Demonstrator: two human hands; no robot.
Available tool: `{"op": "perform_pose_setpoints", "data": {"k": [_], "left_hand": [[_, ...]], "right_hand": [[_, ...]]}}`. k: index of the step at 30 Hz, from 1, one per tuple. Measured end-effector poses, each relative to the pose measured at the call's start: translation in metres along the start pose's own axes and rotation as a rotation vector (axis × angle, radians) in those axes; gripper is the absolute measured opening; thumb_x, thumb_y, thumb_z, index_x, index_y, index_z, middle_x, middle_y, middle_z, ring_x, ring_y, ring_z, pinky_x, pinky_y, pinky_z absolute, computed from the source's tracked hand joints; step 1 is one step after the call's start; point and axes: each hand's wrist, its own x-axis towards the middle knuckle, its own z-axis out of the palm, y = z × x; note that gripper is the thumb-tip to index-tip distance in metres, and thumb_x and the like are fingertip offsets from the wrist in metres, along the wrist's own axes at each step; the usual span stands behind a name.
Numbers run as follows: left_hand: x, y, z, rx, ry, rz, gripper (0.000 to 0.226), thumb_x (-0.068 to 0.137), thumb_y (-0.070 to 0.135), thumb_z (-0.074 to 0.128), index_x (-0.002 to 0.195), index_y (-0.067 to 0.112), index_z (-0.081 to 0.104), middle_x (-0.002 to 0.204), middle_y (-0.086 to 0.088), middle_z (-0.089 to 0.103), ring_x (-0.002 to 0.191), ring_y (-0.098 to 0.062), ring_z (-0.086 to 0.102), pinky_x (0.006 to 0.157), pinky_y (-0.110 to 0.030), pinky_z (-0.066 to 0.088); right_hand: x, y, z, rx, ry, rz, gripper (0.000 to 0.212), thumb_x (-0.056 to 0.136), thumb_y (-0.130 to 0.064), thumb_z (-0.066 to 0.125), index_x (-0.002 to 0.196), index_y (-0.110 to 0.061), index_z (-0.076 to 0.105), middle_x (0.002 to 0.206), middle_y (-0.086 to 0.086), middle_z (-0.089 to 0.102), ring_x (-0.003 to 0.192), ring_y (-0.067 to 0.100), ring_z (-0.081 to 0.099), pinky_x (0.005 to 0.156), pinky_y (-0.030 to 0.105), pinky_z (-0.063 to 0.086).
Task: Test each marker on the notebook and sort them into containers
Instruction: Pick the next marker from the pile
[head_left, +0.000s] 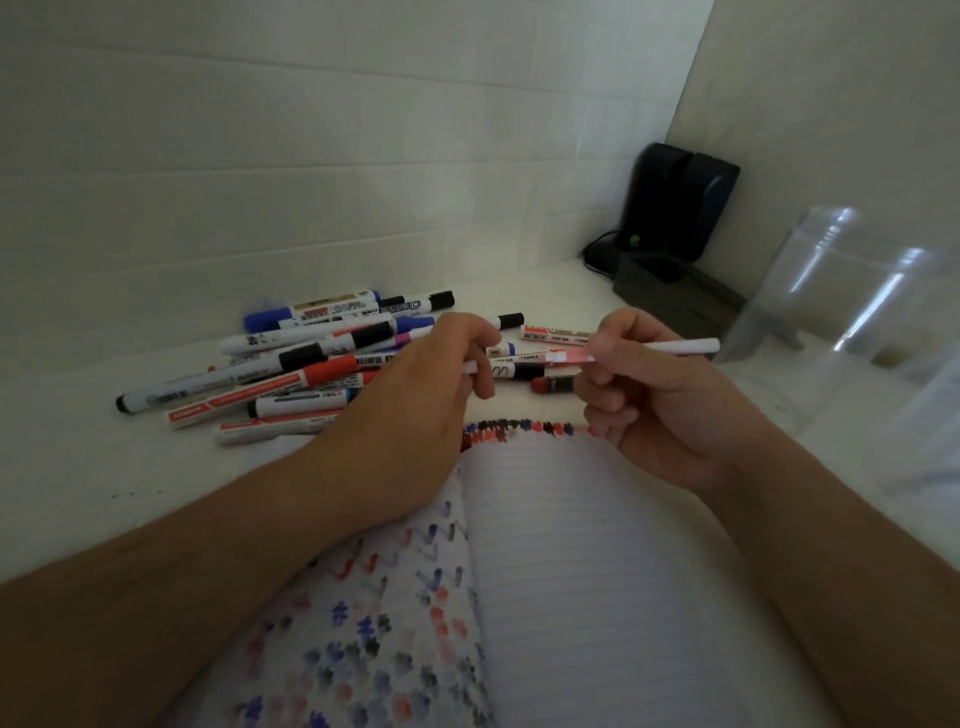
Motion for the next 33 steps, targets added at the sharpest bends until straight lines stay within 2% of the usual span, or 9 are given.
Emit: {"op": "perform_pose_setpoints", "data": {"k": [2, 5, 7, 10, 15, 20, 28, 31, 33], "left_hand": [[0.001, -0.002, -0.001, -0.080, 0.026, -0.020, 0.027, 0.106, 0.011, 0.043, 0.125, 0.030, 0.041, 0.098, 0.016, 0.065, 0.089, 0.000, 0.059, 0.072, -0.012, 0.045], [0.001, -0.005, -0.001, -0.185, 0.042, -0.022, 0.015, 0.105, 0.020, 0.048, 0.112, 0.032, 0.043, 0.097, 0.020, 0.071, 0.086, -0.003, 0.064, 0.073, -0.016, 0.051], [0.001, -0.006, -0.001, -0.204, 0.052, -0.013, 0.012, 0.104, 0.022, 0.050, 0.105, 0.032, 0.044, 0.096, 0.023, 0.072, 0.084, -0.004, 0.065, 0.072, -0.017, 0.051], [0.001, -0.006, -0.002, -0.205, 0.056, 0.000, 0.004, 0.104, 0.025, 0.051, 0.104, 0.028, 0.048, 0.095, 0.024, 0.072, 0.083, -0.005, 0.065, 0.071, -0.017, 0.051], [0.000, -0.003, -0.003, -0.184, 0.050, 0.032, 0.006, 0.104, 0.029, 0.048, 0.100, 0.034, 0.048, 0.092, 0.023, 0.070, 0.081, -0.008, 0.064, 0.068, -0.020, 0.051], [0.001, -0.003, -0.002, -0.175, 0.039, 0.034, 0.006, 0.104, 0.027, 0.049, 0.100, 0.033, 0.048, 0.090, 0.024, 0.068, 0.084, 0.002, 0.064, 0.069, -0.008, 0.045], [0.000, -0.005, 0.000, -0.148, 0.051, 0.018, 0.006, 0.101, 0.033, 0.053, 0.100, 0.036, 0.049, 0.092, 0.019, 0.071, 0.090, 0.006, 0.065, 0.074, -0.010, 0.049], [0.000, -0.008, 0.001, -0.175, 0.093, 0.003, 0.008, 0.100, 0.032, 0.056, 0.098, 0.038, 0.051, 0.090, 0.021, 0.071, 0.089, 0.003, 0.066, 0.072, -0.013, 0.051], [0.001, -0.010, -0.001, -0.240, 0.163, -0.019, 0.005, 0.099, 0.033, 0.058, 0.097, 0.038, 0.056, 0.089, 0.018, 0.072, 0.083, -0.008, 0.068, 0.068, -0.022, 0.053]], "right_hand": [[0.000, 0.000, 0.000, 0.111, -0.051, 0.039, 0.031, 0.068, -0.022, 0.087, 0.079, -0.016, 0.059, 0.070, 0.004, 0.052, 0.057, 0.014, 0.044, 0.044, 0.020, 0.034], [0.001, 0.001, 0.001, 0.166, -0.040, 0.073, 0.018, 0.066, -0.026, 0.068, 0.078, -0.012, 0.065, 0.070, 0.006, 0.053, 0.058, 0.017, 0.043, 0.046, 0.021, 0.033], [0.001, 0.001, 0.003, 0.171, -0.016, 0.073, 0.021, 0.070, -0.025, 0.054, 0.077, -0.010, 0.066, 0.069, 0.008, 0.054, 0.058, 0.018, 0.043, 0.046, 0.020, 0.032], [0.001, 0.002, 0.004, 0.156, 0.024, 0.074, 0.022, 0.071, -0.023, 0.047, 0.076, -0.010, 0.065, 0.069, 0.009, 0.054, 0.057, 0.019, 0.042, 0.046, 0.020, 0.031], [0.002, 0.005, 0.005, 0.132, 0.031, 0.065, 0.019, 0.071, -0.019, 0.047, 0.078, -0.011, 0.062, 0.069, 0.010, 0.055, 0.057, 0.018, 0.043, 0.047, 0.022, 0.032], [0.003, 0.008, 0.005, 0.115, 0.033, 0.086, 0.015, 0.072, -0.017, 0.046, 0.080, -0.013, 0.058, 0.070, 0.011, 0.057, 0.057, 0.019, 0.044, 0.051, 0.024, 0.031], [0.001, 0.009, 0.009, 0.025, 0.033, 0.081, 0.004, 0.079, -0.011, 0.052, 0.078, -0.015, 0.052, 0.072, 0.012, 0.062, 0.057, 0.019, 0.049, 0.050, 0.025, 0.037], [0.000, 0.008, 0.012, -0.130, 0.090, -0.016, 0.021, 0.094, -0.007, 0.063, 0.075, -0.013, 0.058, 0.072, 0.013, 0.064, 0.056, 0.018, 0.051, 0.048, 0.025, 0.041], [-0.001, 0.006, 0.012, -0.260, 0.111, -0.127, 0.010, 0.089, -0.012, 0.072, 0.079, -0.012, 0.070, 0.072, 0.012, 0.066, 0.058, 0.018, 0.055, 0.050, 0.025, 0.045]]}}
